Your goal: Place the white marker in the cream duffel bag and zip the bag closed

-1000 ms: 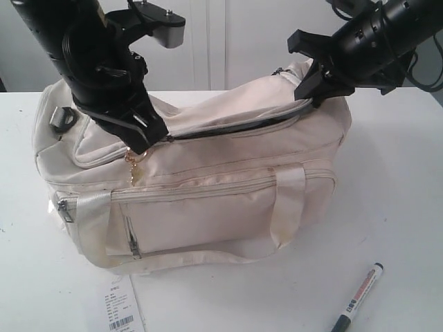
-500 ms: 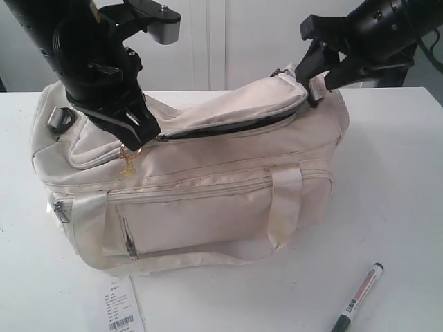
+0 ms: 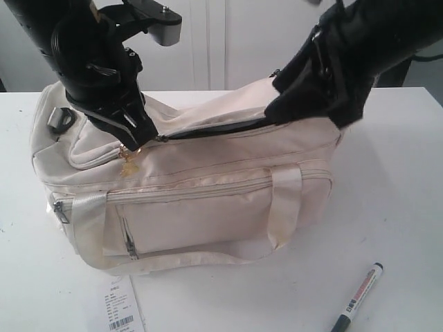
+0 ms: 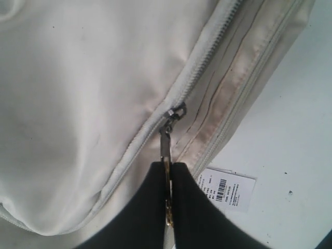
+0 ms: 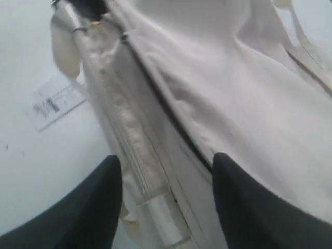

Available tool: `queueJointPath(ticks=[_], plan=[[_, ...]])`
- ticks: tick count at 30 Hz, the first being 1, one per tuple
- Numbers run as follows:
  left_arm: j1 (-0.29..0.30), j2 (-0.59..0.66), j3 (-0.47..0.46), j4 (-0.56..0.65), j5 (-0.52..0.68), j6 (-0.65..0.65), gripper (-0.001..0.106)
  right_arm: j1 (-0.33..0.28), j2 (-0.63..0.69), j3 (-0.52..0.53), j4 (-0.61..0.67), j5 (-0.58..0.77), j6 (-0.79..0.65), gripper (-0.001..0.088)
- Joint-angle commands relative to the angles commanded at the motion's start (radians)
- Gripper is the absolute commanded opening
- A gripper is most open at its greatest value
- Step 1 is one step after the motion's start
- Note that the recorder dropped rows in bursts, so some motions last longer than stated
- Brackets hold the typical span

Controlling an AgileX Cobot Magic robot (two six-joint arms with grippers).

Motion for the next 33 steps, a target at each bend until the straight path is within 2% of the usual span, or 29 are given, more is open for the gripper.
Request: queueJointPath(ticks=[1,3,5,9,13,21,27,30,33], plan=[[0.000,0.000,0.000,0.000,0.000,-0.002,0.000,0.007,0.000,0.018,0.021,-0.008,-0.091,0.0547],[0.000,0.000,0.000,-0.021,0.000,-0.002,0.000,0.021,0.002,0.042,0.064,-0.054,-0.156,0.0592],[0.000,0.000,0.000,-0.030,0.000,0.000,0.000,0.037,0.017,0.054,0.133,-0.115,-0.161,0.0614],[0.000,0.000,0.000,-0.029,0.000,0.002,0.000,0.063,0.060,0.056,0.235,-0.152,-0.165,0.0614],[0.000,0.000,0.000,-0.029,0.000,0.002,0.000,0.093,0.112,0.056,0.229,-0.186,-0.176,0.0612],[0.000,0.000,0.000,-0.031,0.000,-0.008,0.000,0.096,0.163,0.056,0.229,-0.285,-0.238,0.0610],[0.000,0.000,0.000,-0.031,0.000,-0.008,0.000,0.143,0.200,0.056,0.229,-0.321,-0.318,0.0609],[0.000,0.000,0.000,-0.031,0.000,-0.008,0.000,0.156,0.212,0.056,0.229,-0.379,-0.314,0.0534],[0.000,0.000,0.000,-0.031,0.000,-0.008,0.000,0.156,0.213,0.056,0.227,-0.408,-0.314,0.0310]])
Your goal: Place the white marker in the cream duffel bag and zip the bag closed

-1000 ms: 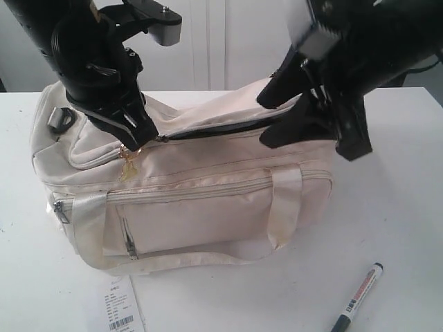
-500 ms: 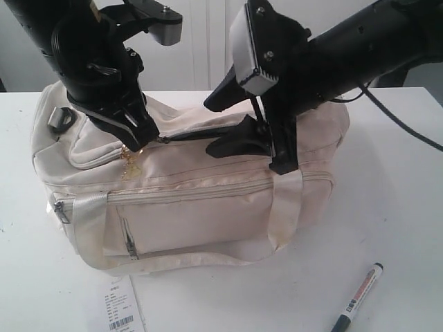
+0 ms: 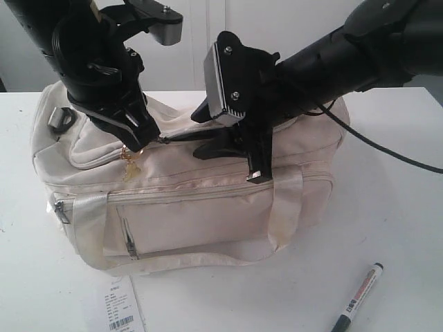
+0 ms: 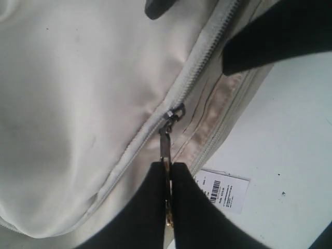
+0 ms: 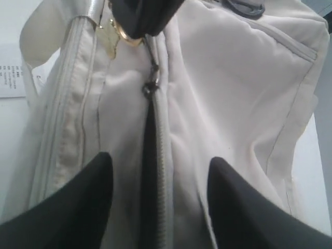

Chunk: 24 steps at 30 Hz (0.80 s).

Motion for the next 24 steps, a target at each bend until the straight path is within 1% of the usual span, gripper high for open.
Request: queueJointPath(ticks=[2,3,4,10,17,24], plan=[[0.000,0.000,0.000,0.000,0.000,0.000,0.000,0.000,0.000,0.000,-0.011,0.000,0.000,0.0113],[0.000,0.000,0.000,0.000,0.000,0.000,0.000,0.000,0.000,0.000,-0.014,0.000,0.000,0.0033],[0.000,0.000,0.000,0.000,0.000,0.000,0.000,0.000,0.001,0.000,-0.014,0.000,0.000,0.0002],[0.000,-0.002,0.000,0.009,0.000,-0.002,0.000,0.000,0.001,0.000,-0.014,0.002,0.005,0.0000],[0.000,-0.033,0.000,0.099,0.000,-0.042,0.000,0.000,0.001,0.000,-0.020,0.016,0.073,0.0000],[0.000,-0.035,0.017,0.114,0.000,-0.046,0.000,0.000,-0.010,0.000,-0.038,0.013,0.119,0.0000]])
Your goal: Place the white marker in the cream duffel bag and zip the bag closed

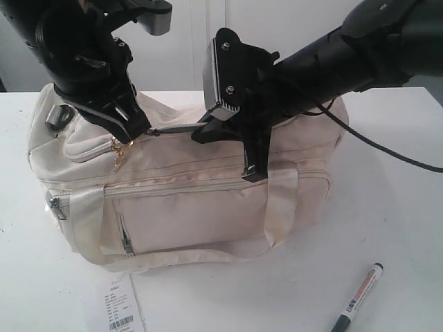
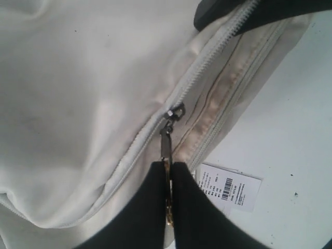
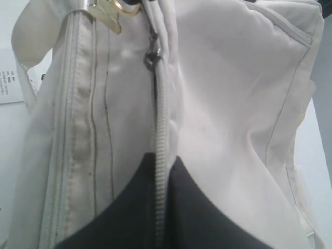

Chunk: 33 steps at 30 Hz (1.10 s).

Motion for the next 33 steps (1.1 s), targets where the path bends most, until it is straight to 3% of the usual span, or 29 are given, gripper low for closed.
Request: queueJointPath(ticks=[14,23,33], plan=[[0.002,0.000,0.022,0.057,0.000,-0.019,0.000,0.000,-0.018,0.000,-0.007,-0.037,0.025,0.0000],[0.069,0.000,0.022,0.039,0.000,-0.019,0.000,0.000,-0.021,0.000,-0.062,-0.035,0.062,0.0000],[0.069,0.000,0.022,0.062,0.000,-0.018,0.000,0.000,-0.021,0.000,-0.062,-0.039,0.068,0.0000]])
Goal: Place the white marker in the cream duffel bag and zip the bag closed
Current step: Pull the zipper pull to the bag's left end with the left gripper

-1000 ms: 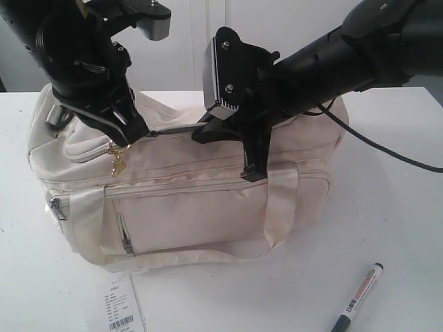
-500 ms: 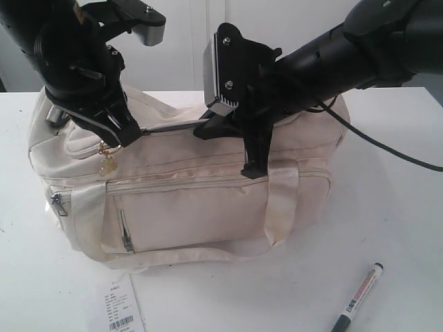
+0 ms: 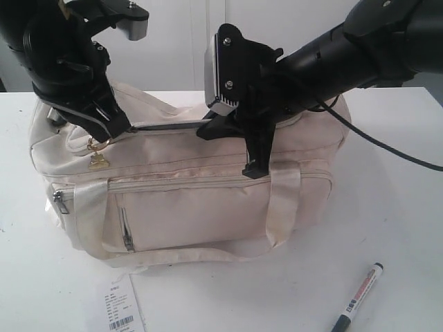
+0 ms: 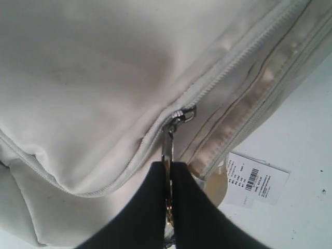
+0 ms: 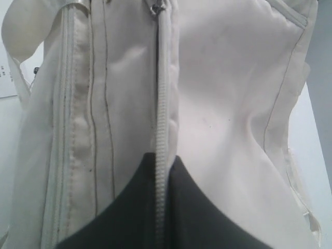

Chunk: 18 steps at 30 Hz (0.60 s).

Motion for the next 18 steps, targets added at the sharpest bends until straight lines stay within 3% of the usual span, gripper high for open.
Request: queueJointPath(ticks=[5,10,18], plan=[[0.002,0.000,0.001,0.046,0.000,0.003,0.000,0.000,0.000,0.000,0.000,0.000,0.000,0.0000],[0.050,0.000,0.064,0.047,0.000,0.005,0.000,0.000,0.000,0.000,0.000,0.000,0.000,0.0000],[0.070,-0.025,0.071,0.051,0.000,0.021,0.000,0.000,0.000,0.000,0.000,-0.005,0.000,0.0000]])
